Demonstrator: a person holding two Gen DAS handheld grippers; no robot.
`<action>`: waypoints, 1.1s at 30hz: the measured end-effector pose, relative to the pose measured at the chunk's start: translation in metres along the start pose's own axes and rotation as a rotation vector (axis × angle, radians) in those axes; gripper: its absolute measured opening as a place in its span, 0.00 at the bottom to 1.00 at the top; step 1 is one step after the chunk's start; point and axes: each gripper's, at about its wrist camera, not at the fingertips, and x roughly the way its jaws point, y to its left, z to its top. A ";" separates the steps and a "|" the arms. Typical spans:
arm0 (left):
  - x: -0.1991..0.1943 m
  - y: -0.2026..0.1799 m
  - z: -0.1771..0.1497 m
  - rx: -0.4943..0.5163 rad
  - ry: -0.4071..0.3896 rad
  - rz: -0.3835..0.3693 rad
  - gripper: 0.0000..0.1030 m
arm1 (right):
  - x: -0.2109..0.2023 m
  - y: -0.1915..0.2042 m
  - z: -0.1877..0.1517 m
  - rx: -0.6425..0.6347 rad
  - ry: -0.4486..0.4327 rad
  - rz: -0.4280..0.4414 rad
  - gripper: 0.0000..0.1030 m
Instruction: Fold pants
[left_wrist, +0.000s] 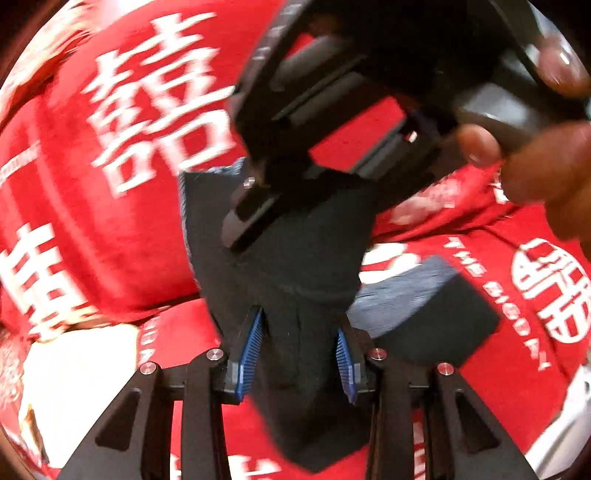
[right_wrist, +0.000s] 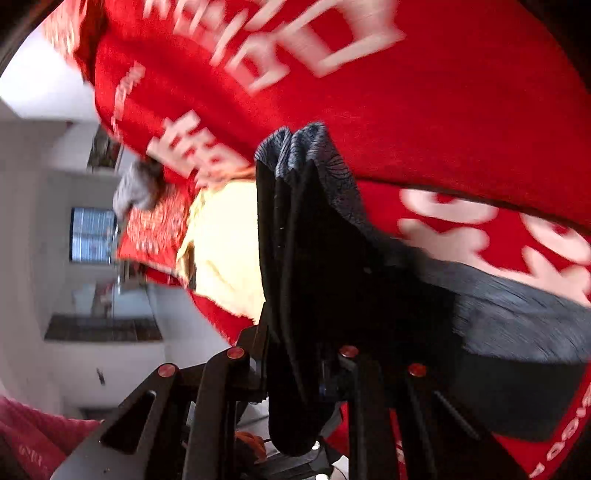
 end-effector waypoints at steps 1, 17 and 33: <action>0.004 -0.017 0.004 0.024 0.006 -0.017 0.37 | -0.015 -0.014 -0.004 0.022 -0.018 0.002 0.19; 0.083 -0.199 -0.014 0.273 0.162 -0.102 0.37 | -0.107 -0.239 -0.106 0.330 -0.170 0.026 0.18; 0.043 -0.135 -0.013 0.197 0.216 -0.153 0.67 | -0.103 -0.275 -0.136 0.394 -0.187 -0.082 0.24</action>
